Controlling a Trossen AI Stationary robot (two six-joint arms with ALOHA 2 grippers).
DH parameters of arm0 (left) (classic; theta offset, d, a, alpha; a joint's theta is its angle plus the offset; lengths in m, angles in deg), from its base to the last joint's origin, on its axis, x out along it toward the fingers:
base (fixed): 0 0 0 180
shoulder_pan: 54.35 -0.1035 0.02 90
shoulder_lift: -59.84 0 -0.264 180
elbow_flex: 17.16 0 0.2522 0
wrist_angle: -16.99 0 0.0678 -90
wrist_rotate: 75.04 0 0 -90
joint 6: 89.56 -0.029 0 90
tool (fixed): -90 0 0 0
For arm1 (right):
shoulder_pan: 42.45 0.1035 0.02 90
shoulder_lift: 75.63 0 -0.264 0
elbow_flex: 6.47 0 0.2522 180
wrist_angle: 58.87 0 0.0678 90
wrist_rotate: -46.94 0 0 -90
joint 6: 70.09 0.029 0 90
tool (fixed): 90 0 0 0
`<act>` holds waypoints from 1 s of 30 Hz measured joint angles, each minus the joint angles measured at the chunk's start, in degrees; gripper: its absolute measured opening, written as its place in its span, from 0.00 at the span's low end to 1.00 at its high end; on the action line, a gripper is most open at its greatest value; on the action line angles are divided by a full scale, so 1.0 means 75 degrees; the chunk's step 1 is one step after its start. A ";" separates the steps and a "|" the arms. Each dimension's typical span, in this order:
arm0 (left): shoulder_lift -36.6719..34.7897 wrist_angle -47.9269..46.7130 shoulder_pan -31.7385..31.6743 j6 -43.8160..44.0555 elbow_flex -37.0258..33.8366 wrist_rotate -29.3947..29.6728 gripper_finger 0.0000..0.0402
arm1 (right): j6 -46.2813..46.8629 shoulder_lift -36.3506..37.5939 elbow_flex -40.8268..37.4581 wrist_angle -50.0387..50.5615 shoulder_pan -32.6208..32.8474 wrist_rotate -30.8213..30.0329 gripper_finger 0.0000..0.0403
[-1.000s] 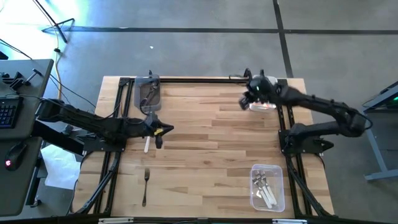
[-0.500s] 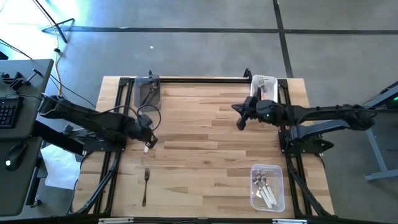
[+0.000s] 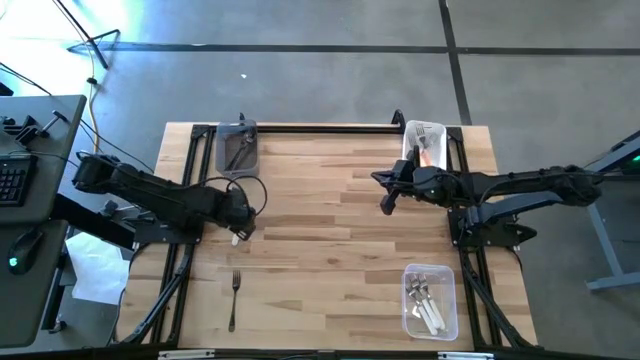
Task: Sort silverware by color (type)
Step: Put the white fork into the transparent bin
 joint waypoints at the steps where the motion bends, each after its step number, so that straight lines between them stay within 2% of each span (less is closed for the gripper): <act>1: 0.0072 0.0075 -0.0101 -0.0148 -0.0027 -0.0006 0.39 | 0.0000 0.0000 0.0000 -0.0031 -0.0002 0.0000 0.00; 7: 0.0316 0.1154 -0.0789 -0.0682 -0.0535 -0.0761 0.41 | 0.0003 0.0000 0.0000 -0.0102 -0.0005 0.0003 0.00; 10: 0.0311 0.1194 -0.1062 -0.0819 -0.0696 -0.0795 0.39 | 0.0003 -0.0003 0.0000 -0.0105 -0.0005 0.0003 0.00; 14: 0.0276 0.1245 -0.1246 -0.1028 -0.0783 -0.0962 0.32 | -0.0004 -0.0005 0.0000 -0.0105 -0.0005 0.0006 0.00; 23: 0.0259 0.1725 -0.1217 -0.1279 -0.0913 -0.1446 0.05 | 0.0001 -0.0006 0.0000 -0.0103 -0.0005 0.0050 0.00; 30: 0.0314 0.2742 -0.0820 -0.1343 -0.0180 -0.1631 0.04 | -0.0019 0.0012 0.0000 -0.0038 0.0092 0.0102 0.00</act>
